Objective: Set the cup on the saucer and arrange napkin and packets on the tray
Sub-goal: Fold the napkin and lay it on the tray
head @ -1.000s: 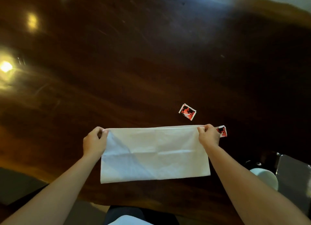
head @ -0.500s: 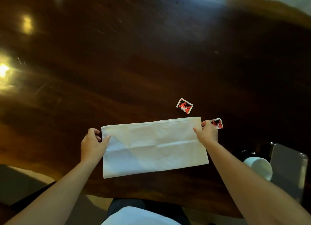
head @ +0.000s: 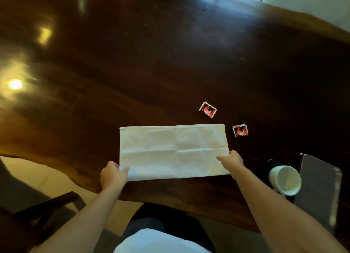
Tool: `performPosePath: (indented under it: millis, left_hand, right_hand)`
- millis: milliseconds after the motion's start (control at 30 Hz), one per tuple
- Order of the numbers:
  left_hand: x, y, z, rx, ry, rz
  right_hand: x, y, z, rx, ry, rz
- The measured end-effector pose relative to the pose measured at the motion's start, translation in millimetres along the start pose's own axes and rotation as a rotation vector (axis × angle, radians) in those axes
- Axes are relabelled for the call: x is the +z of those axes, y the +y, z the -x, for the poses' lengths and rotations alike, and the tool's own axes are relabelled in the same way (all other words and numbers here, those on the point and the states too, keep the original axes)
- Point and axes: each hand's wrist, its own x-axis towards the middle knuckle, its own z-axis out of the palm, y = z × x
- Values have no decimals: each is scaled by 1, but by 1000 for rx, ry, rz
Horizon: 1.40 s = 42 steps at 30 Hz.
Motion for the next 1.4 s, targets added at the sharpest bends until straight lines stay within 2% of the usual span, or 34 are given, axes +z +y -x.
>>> performPosePath:
  millis: [167, 333, 433, 533, 700, 800, 1100, 1267, 1400]
  left_hand:
    - [3, -8, 11, -105, -52, 58]
    - [6, -17, 16, -329, -104, 391]
    - [8, -20, 20, -381, -127, 530]
    - [9, -20, 22, -431, -146, 621]
    - [14, -24, 23, -455, -231, 716]
    - [14, -27, 21, -451, -287, 794]
    - [13, -43, 21, -430, -367, 1071]
    - [13, -44, 24, -338, -403, 1002]
    - [13, -44, 25, -341, -418, 967]
  right_hand:
    - [-9, 10, 15, -82, 6, -78]
    - [-29, 2, 31, -155, 107, -103]
    - [-34, -13, 46, -287, 210, -86]
    - [-25, -38, 69, -434, 231, -85]
    - [24, -85, 119, -642, 133, -53]
    - [71, -107, 144, -743, 15, 2]
    - [195, -116, 184, -850, -267, 256]
    - [199, -103, 190, -889, -276, 299]
    - [181, -102, 191, -1055, -193, 196]
